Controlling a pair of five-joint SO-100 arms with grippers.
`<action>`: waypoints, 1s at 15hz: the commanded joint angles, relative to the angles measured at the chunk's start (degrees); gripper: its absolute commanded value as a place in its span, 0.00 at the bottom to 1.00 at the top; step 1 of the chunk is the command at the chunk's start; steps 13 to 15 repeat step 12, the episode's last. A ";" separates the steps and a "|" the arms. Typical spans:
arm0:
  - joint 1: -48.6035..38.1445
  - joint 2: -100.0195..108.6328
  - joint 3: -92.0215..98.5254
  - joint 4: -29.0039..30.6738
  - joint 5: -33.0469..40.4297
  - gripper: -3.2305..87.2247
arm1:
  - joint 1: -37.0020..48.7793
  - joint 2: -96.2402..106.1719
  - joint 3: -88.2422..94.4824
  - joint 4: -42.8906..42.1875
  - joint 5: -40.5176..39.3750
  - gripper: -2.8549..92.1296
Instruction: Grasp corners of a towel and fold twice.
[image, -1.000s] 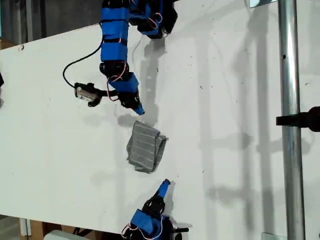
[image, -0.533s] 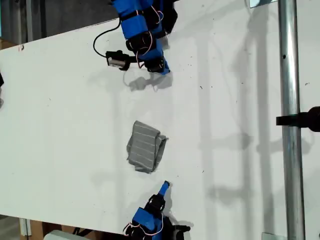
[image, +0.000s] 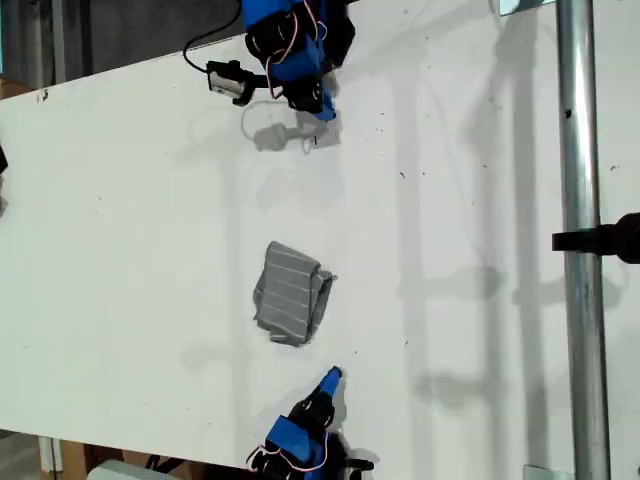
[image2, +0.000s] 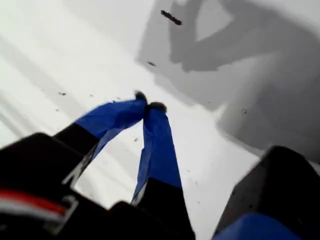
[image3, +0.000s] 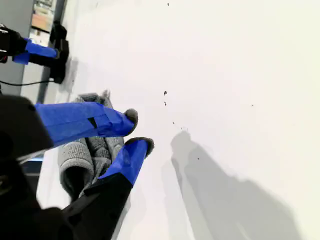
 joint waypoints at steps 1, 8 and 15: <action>0.18 0.09 0.18 0.00 0.70 0.11 | 2.55 14.33 2.20 3.08 -6.33 0.05; -0.09 0.09 0.18 0.00 0.70 0.11 | 1.76 14.77 2.29 3.96 -9.93 0.06; -0.09 0.09 0.18 0.00 0.70 0.11 | 2.29 14.77 2.29 3.96 -9.93 0.06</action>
